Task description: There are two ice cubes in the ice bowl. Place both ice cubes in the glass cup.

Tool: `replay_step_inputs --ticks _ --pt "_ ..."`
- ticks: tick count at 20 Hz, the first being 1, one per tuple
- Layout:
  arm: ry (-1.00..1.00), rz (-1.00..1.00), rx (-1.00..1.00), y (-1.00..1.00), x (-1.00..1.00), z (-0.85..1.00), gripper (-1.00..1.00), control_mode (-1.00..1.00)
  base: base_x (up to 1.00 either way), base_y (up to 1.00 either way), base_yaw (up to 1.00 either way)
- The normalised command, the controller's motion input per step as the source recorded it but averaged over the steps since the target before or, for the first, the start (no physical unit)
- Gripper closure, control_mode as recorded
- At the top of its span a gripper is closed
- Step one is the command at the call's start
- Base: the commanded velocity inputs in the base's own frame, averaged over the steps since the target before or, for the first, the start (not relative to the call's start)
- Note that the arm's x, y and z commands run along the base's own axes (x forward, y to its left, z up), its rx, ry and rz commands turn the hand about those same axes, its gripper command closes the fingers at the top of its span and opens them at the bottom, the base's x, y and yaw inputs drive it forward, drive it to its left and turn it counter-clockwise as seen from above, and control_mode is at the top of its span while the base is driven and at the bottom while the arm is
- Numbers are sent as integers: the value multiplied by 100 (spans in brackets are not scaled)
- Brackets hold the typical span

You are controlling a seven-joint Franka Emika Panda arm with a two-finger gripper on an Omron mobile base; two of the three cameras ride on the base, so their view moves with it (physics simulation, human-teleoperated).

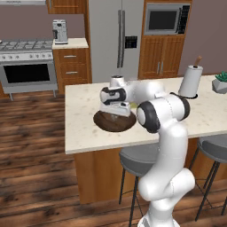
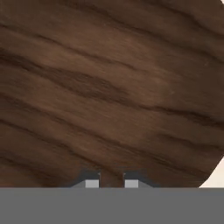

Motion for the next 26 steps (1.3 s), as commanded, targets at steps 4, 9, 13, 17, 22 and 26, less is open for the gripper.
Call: replay_step_inputs --ticks 4,9,13,17,22,26 --pt "0 0 2 -84 -19 81 100 -100 0 0 0" --pt "0 -1 -1 -85 -1 71 100 -100 0 0 0" --pt "0 -5 -13 -73 0 33 100 -100 0 0 0" --pt "0 -6 -14 -79 0 2 100 -100 0 0 0" --pt "0 -1 -1 -71 8 -1 100 -100 0 0 0" --pt "0 0 6 -44 20 -9 100 -100 0 0 0"
